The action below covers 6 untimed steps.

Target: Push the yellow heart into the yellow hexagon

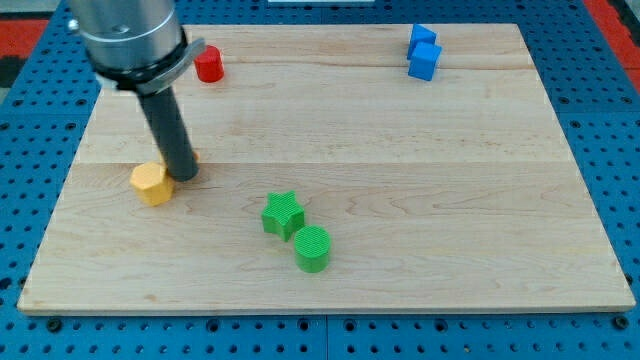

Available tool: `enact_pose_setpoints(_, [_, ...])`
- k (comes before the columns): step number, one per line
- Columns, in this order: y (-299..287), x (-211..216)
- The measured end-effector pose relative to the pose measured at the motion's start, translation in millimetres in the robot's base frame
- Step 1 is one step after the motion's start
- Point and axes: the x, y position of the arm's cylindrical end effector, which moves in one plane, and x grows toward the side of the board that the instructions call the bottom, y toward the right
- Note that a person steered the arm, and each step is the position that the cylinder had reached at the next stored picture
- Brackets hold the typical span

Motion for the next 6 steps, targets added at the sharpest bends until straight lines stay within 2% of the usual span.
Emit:
enact_pose_setpoints(2, [-51, 47])
enact_pose_setpoints(3, [-35, 38])
enact_pose_setpoints(4, [25, -24])
enact_pose_setpoints(5, [48, -78])
enact_pose_setpoints(6, [9, -72])
